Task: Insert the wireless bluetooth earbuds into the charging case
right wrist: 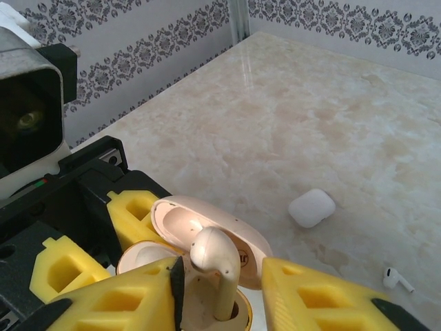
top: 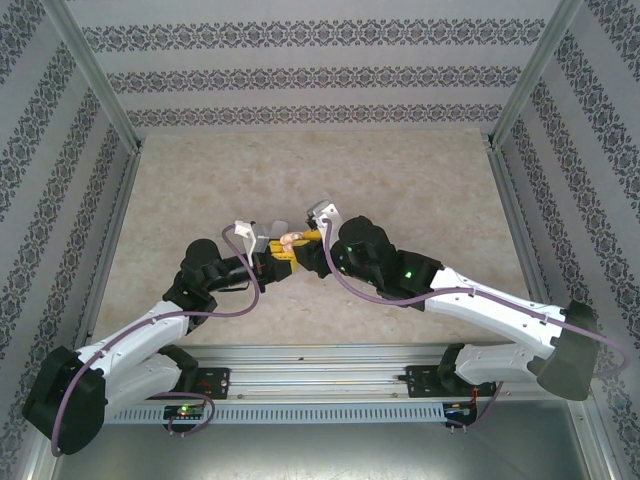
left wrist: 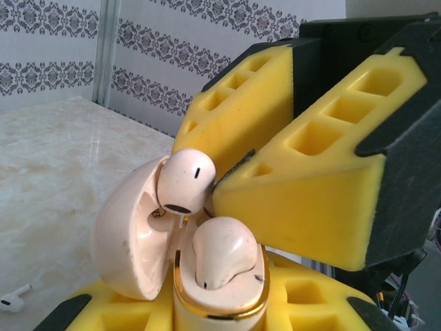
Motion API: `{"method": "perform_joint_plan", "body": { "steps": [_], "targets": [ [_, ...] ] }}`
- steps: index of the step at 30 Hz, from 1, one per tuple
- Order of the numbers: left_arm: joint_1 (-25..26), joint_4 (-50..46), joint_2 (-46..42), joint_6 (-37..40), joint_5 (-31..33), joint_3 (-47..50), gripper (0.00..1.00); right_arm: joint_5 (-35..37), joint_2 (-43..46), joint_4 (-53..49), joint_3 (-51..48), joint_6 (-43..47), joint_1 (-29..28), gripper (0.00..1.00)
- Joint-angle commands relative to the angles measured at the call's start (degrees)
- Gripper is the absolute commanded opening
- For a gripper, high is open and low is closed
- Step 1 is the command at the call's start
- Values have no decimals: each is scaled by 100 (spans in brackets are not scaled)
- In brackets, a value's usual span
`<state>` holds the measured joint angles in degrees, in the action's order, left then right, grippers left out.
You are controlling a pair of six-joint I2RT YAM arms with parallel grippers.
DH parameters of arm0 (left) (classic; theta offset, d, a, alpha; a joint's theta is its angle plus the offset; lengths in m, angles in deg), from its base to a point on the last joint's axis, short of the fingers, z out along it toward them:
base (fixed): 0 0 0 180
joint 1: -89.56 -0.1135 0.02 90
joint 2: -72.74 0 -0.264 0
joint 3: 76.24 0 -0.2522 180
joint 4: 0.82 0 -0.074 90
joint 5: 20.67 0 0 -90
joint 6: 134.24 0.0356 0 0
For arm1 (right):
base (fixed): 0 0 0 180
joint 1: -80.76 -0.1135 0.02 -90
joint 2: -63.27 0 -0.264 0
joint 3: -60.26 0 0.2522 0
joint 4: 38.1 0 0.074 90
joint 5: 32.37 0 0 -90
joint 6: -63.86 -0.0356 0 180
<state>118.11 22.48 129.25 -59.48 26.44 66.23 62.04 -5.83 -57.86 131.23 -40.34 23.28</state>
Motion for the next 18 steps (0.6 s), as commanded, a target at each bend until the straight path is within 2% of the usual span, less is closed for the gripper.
{"method": "perform_joint_plan", "body": {
  "steps": [1,9,18],
  "targets": [
    [45,471,-167,82,53,-251,11,-128,82,-415,69,-108,0,40],
    [42,460,-183,94,66,-233,11,-178,133,-661,489,-153,8,47],
    [47,436,-200,114,71,-205,11,-483,247,-1050,926,-495,146,50]
  ]
}}
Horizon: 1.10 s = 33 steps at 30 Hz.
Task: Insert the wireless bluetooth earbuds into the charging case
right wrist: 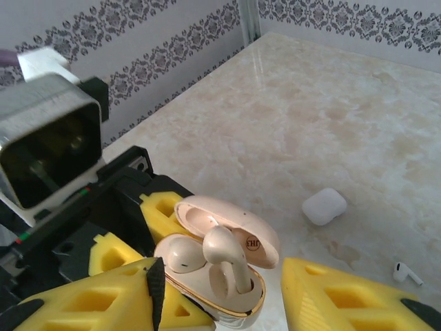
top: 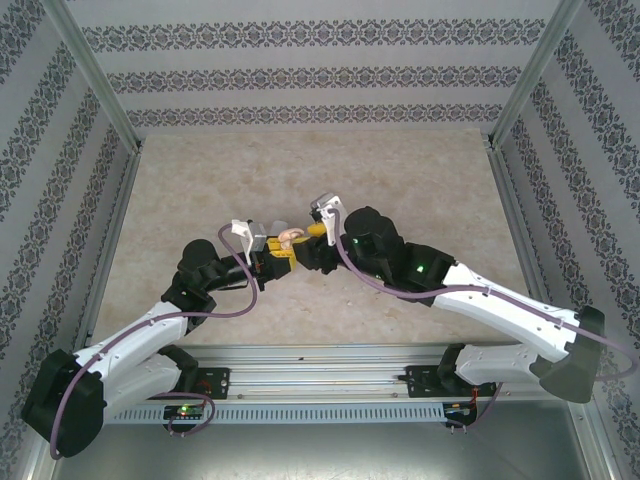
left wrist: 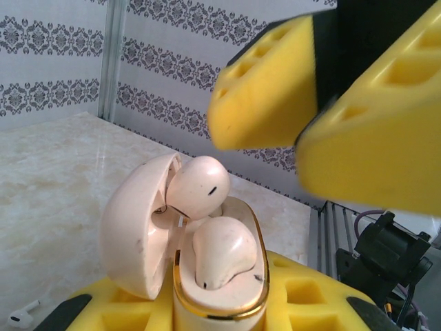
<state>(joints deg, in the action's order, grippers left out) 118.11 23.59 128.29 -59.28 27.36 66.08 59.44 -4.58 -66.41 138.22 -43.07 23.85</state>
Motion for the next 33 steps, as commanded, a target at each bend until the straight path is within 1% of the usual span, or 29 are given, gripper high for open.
{"method": "perform_joint_plan", "body": {
  "steps": [1,4,6,9,15,25,33],
  "targets": [
    [41,323,-106,90,-19,-185,11,-286,118,-244,256,-264,116,50],
    [44,319,-130,90,-12,-166,11,-474,123,-406,382,-355,211,50],
    [40,301,-130,92,-10,-153,11,-636,56,-605,541,-317,254,47],
    [42,274,-141,90,-19,-148,11,-768,-207,-1197,983,-127,259,44],
    [44,236,-158,116,-11,-130,11,-900,-709,-1962,1651,57,259,43],
    [46,139,-168,151,-41,-142,11,-1102,-991,-2048,1786,-36,359,41],
    [44,119,-162,171,-45,-148,11,-1104,-1116,-2045,1927,-112,399,43]
  ]
}}
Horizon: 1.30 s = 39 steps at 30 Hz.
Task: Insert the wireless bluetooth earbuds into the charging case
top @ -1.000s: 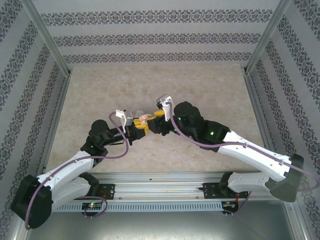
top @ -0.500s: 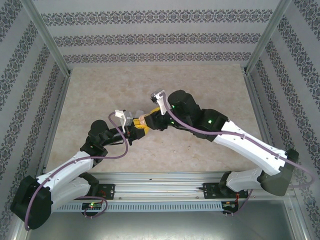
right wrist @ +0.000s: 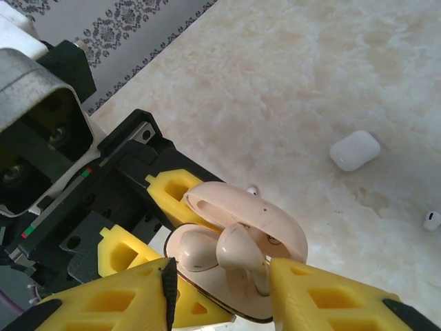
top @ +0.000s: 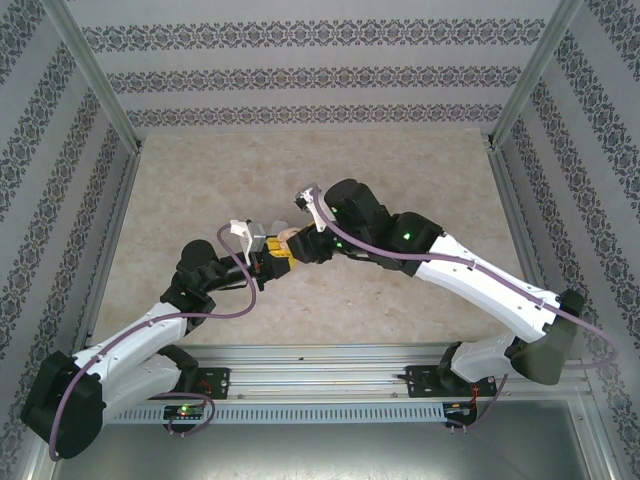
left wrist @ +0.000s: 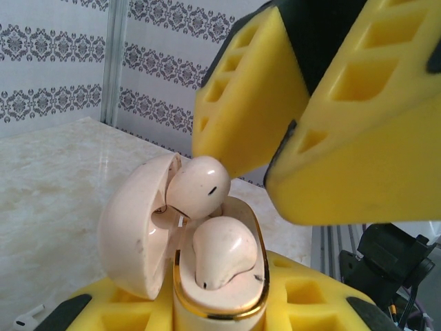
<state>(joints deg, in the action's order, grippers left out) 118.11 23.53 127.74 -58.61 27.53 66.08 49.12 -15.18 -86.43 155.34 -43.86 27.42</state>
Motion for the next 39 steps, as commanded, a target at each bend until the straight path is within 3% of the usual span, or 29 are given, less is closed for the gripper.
{"method": "perform_joint_plan", "body": {
  "steps": [1,16,29,39],
  "targets": [
    [44,125,-106,113,-71,-148,11,-49,-64,-50,234,-37,51,43],
    [38,127,-122,98,-91,-126,11,-82,-257,-103,323,-116,157,42],
    [45,83,-170,117,-74,-121,11,-127,-125,-46,83,-213,289,35],
    [44,83,-173,96,-81,-139,11,-679,177,377,-399,-284,540,31]
  ]
}}
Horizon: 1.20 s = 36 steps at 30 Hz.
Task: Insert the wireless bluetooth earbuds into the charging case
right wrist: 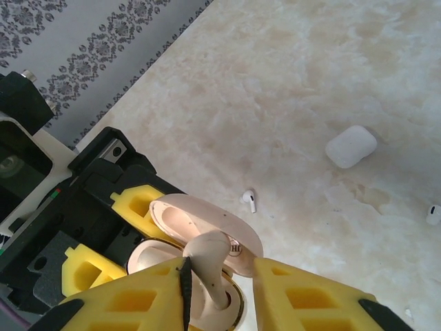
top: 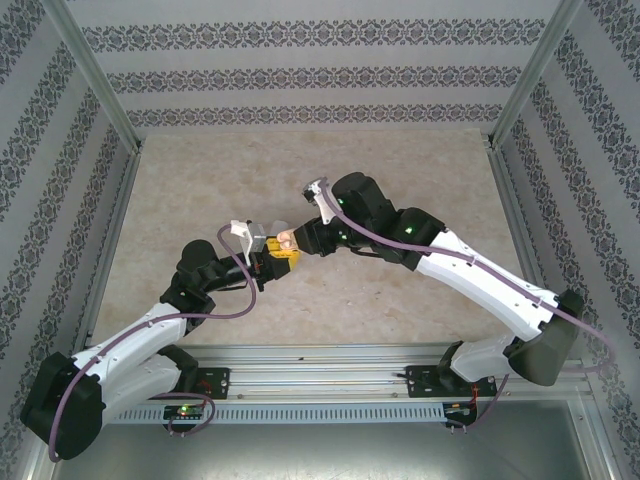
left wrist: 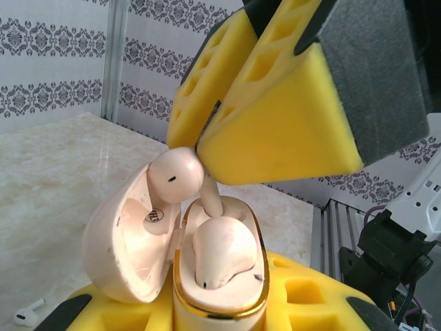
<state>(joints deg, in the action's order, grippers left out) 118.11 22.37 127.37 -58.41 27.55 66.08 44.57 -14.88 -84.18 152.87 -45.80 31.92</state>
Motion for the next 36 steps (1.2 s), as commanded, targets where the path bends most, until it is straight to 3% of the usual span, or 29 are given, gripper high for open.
{"method": "perform_joint_plan", "body": {
  "steps": [1,16,36],
  "targets": [
    [40,199,-130,71,-78,-141,11,-276,150,180,-188,-82,111,31],
    [44,172,-85,47,-214,-209,11,-790,157,605,-515,99,304,25],
    [47,200,-98,5,-304,-262,11,-1424,533,1578,-1290,338,476,10]
  ]
}}
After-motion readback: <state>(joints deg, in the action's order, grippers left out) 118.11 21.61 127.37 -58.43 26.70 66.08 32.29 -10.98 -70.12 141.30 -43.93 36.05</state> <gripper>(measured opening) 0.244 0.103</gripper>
